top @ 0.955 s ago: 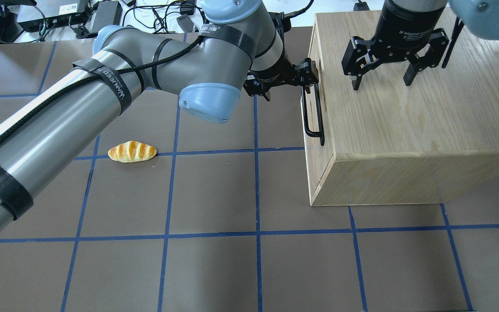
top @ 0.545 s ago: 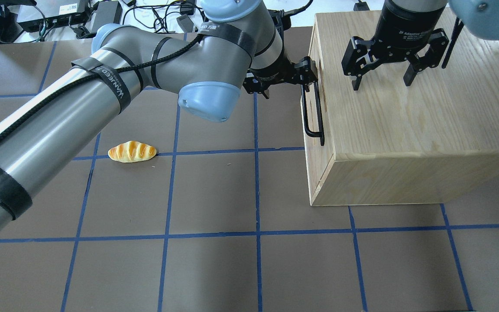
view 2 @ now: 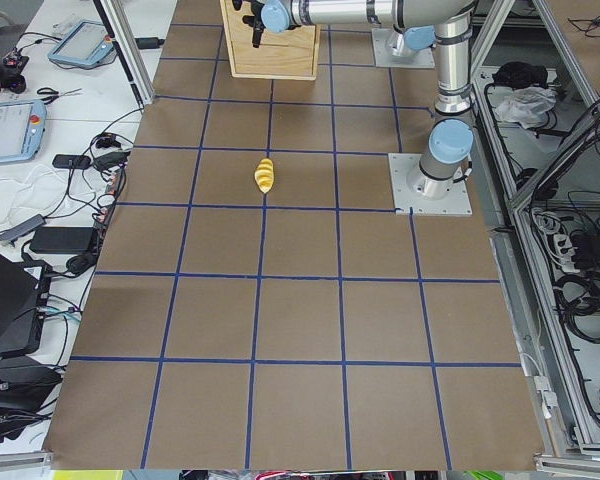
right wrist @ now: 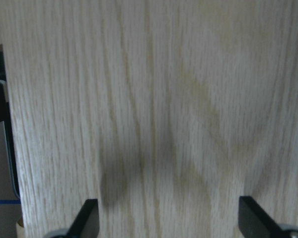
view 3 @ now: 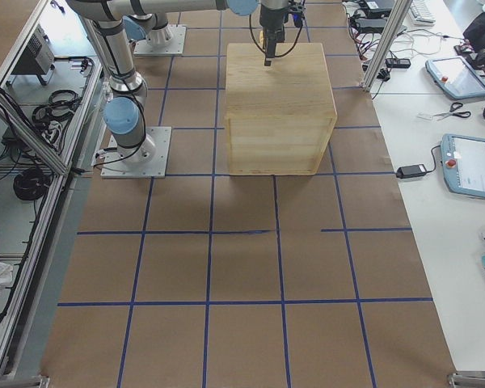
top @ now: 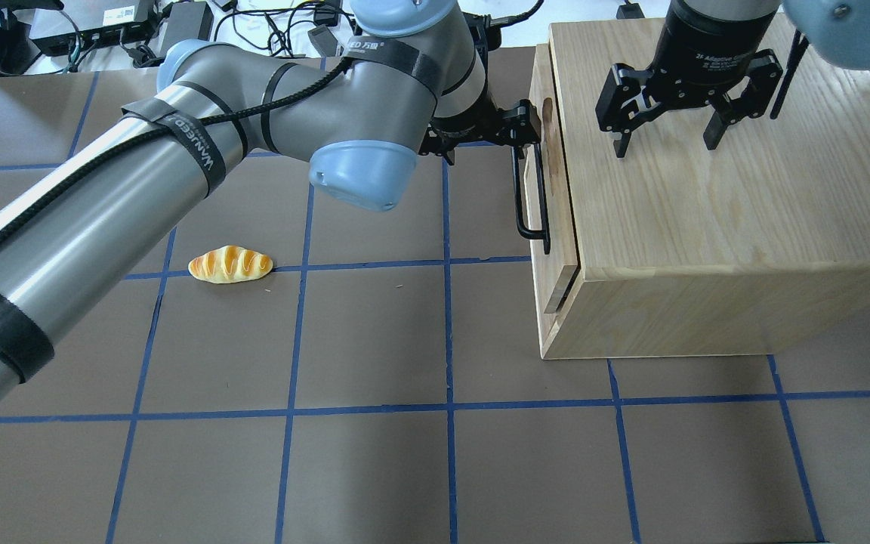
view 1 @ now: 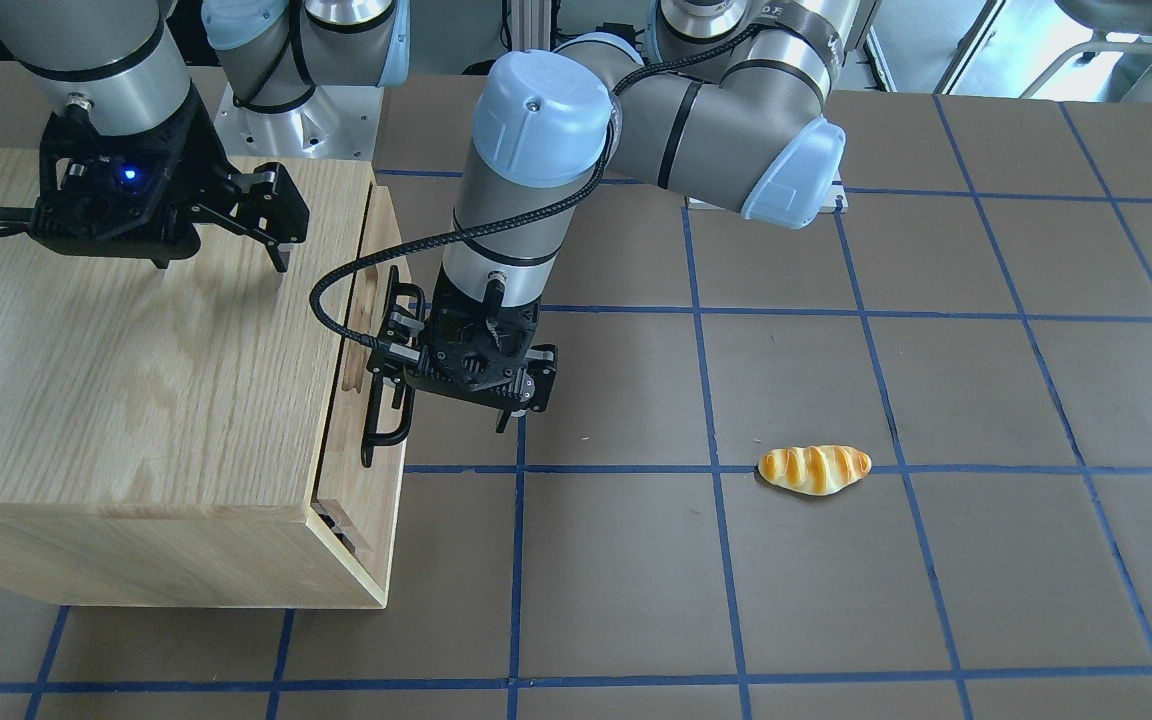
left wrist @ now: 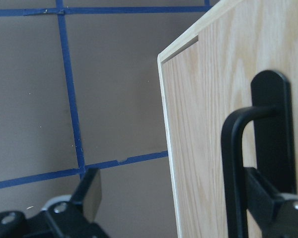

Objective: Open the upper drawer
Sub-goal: 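Pull the drawer handle with the left gripper away from the cabinet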

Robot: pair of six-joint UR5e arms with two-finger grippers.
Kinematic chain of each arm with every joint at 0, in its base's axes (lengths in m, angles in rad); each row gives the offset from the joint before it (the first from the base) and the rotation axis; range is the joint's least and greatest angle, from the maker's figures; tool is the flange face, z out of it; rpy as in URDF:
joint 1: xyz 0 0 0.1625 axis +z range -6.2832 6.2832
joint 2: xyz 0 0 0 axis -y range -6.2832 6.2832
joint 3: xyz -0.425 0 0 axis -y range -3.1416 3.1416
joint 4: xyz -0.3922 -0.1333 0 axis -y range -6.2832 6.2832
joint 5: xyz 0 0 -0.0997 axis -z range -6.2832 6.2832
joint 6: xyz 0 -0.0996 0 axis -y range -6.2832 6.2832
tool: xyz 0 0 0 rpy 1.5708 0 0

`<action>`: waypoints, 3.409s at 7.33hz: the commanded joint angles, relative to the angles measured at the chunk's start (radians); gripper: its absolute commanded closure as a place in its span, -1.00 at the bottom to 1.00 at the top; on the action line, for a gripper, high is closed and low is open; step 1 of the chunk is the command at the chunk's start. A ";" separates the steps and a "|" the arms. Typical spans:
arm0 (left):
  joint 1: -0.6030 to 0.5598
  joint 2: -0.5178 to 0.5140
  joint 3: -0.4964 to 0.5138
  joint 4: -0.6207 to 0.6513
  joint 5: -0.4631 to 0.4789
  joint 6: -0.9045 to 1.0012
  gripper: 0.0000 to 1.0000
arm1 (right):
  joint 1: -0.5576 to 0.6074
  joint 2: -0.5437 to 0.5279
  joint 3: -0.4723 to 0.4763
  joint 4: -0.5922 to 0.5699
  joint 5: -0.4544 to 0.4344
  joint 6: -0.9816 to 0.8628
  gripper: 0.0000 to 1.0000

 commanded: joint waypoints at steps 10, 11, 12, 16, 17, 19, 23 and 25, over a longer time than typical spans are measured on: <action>0.044 0.013 0.006 -0.040 0.064 0.044 -1.00 | -0.002 0.000 0.000 0.000 0.000 0.000 -1.00; 0.046 0.013 0.006 -0.046 0.062 0.044 -1.00 | 0.000 0.000 0.000 0.000 0.000 0.000 -1.00; 0.049 0.019 0.006 -0.075 0.064 0.045 -1.00 | 0.000 0.000 0.000 0.000 0.000 0.001 -1.00; 0.067 0.033 0.008 -0.137 0.064 0.071 -1.00 | 0.000 0.000 0.001 0.000 0.000 0.000 -1.00; 0.070 0.039 0.009 -0.149 0.065 0.073 -1.00 | 0.000 0.000 0.000 0.000 0.000 0.001 -1.00; 0.093 0.045 0.008 -0.175 0.073 0.120 -1.00 | 0.000 0.000 0.000 0.000 0.000 0.001 -1.00; 0.113 0.048 0.006 -0.186 0.093 0.154 -1.00 | 0.000 0.000 0.001 0.000 0.000 0.001 -1.00; 0.122 0.048 0.006 -0.192 0.093 0.169 -1.00 | 0.000 0.000 0.001 0.000 0.000 0.000 -1.00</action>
